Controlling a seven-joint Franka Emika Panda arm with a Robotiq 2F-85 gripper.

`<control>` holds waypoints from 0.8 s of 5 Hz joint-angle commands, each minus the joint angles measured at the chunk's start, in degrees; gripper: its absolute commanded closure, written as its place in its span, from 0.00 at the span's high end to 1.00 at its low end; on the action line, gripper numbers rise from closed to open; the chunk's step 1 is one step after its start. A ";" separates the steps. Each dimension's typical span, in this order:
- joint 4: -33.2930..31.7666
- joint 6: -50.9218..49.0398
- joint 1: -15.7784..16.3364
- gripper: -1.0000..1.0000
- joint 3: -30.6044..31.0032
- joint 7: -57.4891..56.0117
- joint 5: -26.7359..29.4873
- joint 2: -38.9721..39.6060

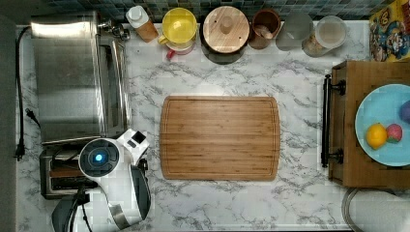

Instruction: Turn on the toaster.

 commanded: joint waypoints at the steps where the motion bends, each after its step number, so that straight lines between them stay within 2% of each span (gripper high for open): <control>1: -0.71 2.14 1.46 0.00 1.87 8.61 -5.48 8.53; 3: -4.47 4.35 0.29 0.00 0.60 9.51 -3.50 12.53; 4: -5.87 4.14 -0.36 0.00 -0.22 6.29 -1.77 16.61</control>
